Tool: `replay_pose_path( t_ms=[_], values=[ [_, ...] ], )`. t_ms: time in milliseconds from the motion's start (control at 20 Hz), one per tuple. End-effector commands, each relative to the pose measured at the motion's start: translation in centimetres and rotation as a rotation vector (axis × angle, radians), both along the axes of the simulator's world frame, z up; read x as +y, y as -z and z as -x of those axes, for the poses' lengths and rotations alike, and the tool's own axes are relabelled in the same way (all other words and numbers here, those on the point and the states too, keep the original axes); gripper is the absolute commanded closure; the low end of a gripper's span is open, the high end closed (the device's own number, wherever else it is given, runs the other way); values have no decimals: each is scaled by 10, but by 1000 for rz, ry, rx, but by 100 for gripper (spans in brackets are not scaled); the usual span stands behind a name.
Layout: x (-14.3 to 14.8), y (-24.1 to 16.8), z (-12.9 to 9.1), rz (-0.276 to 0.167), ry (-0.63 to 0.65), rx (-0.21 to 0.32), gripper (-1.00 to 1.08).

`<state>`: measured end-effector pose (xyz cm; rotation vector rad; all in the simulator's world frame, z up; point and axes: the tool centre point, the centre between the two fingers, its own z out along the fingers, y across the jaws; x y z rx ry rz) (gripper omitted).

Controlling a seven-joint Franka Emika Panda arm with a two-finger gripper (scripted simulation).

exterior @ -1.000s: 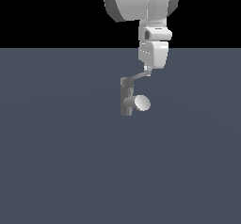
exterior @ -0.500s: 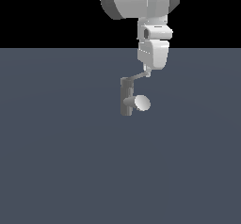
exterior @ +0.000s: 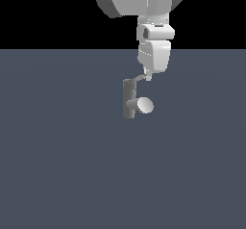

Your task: Turn on the faucet by rotating a designated handle.

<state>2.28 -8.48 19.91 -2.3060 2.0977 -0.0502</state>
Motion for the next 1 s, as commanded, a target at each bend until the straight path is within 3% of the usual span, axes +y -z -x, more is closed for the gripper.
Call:
replay_pose_path(
  t_ms=[0, 100, 850, 900, 950],
  values=[
    [7, 17, 17, -4, -3, 39, 108],
    [1, 5, 8, -3, 4, 11, 108],
    [80, 17, 31, -4, -2, 40, 108],
    [80, 17, 31, -4, -2, 40, 108],
    [49, 5, 23, -1, 42, 12, 108]
  ],
)
